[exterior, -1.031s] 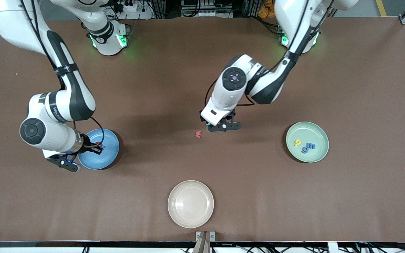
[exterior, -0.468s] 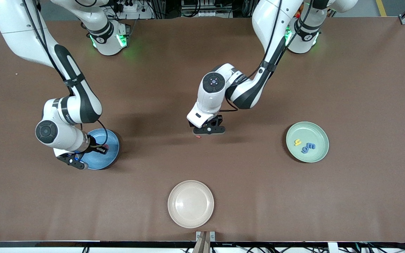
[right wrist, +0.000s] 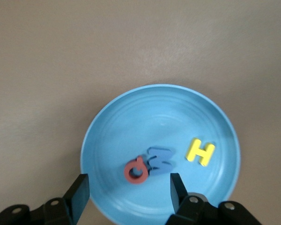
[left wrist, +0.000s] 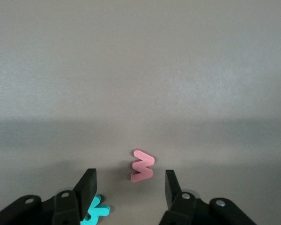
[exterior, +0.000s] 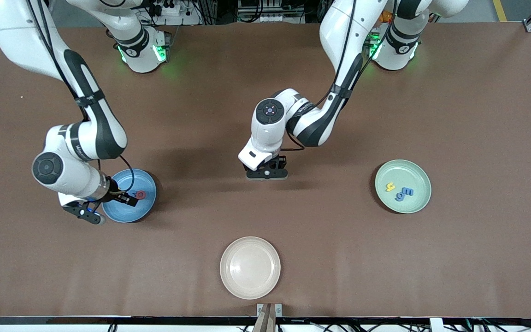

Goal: Sort uppercase to blue plate, lowercase to green plate

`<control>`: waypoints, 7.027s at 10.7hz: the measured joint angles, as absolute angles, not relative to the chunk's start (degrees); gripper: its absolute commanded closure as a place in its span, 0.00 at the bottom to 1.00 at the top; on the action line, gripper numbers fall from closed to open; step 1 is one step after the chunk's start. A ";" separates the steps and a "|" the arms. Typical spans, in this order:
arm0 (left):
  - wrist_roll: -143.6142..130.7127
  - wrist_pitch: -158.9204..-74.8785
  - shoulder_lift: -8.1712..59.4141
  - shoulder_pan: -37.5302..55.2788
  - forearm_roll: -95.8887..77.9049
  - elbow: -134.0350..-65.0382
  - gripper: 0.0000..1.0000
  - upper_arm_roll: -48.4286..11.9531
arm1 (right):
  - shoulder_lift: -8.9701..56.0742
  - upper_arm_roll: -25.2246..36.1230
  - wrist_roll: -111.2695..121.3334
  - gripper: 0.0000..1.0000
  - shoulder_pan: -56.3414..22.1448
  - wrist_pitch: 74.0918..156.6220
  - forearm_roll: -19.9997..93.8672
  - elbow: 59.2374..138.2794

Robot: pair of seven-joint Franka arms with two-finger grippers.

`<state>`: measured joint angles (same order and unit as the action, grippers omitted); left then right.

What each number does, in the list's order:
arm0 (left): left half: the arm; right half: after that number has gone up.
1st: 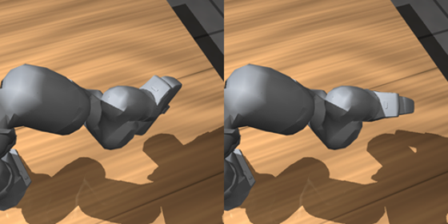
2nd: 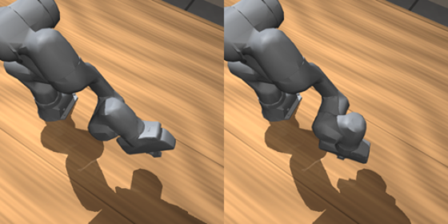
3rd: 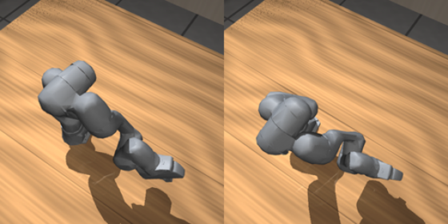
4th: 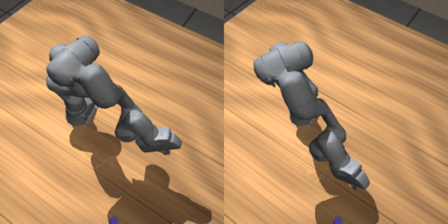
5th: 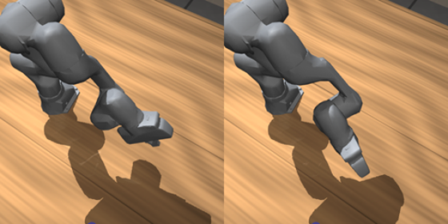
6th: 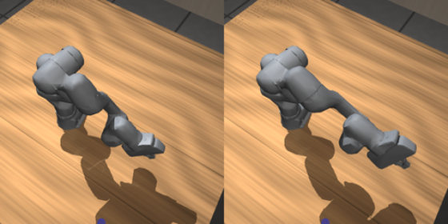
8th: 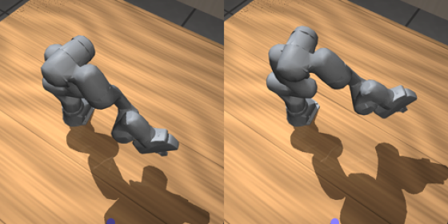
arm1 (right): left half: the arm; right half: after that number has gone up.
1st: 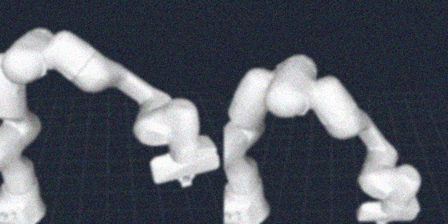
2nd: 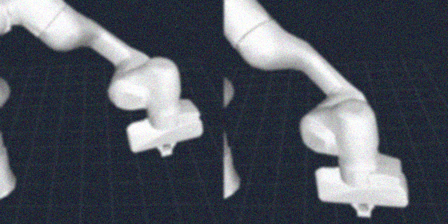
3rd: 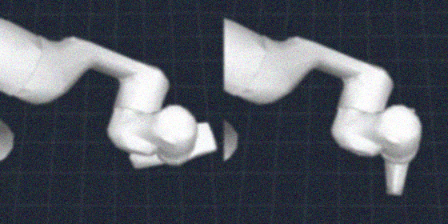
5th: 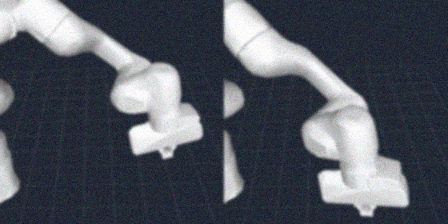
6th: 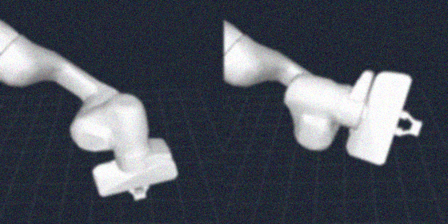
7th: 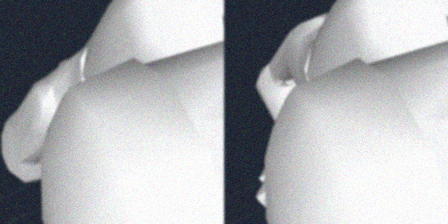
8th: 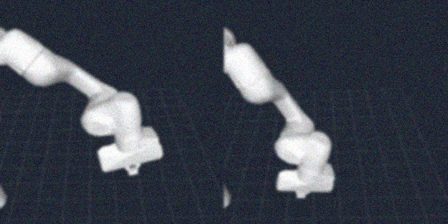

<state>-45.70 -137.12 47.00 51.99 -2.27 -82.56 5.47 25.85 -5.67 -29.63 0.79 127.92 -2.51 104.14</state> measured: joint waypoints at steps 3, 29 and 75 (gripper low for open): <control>-41.16 -139.42 48.77 52.95 -0.99 -82.36 0.33 5.55 | 18.84 -6.70 -29.60 0.26 0.77 121.66 -2.46 103.08; -30.88 -132.31 48.88 50.17 -1.58 -77.89 1.00 6.92 | 2.16 -1.51 -5.87 0.00 -0.43 101.57 1.23 95.82; -2.43 -98.00 7.05 9.69 1.58 -88.12 0.00 4.87 | 45.25 -1.96 -91.03 0.20 -46.56 138.74 1.22 87.89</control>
<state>-2.43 -98.00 7.05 9.69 1.58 -88.12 4.87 45.25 -1.96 -91.03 -46.56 138.74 1.22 87.89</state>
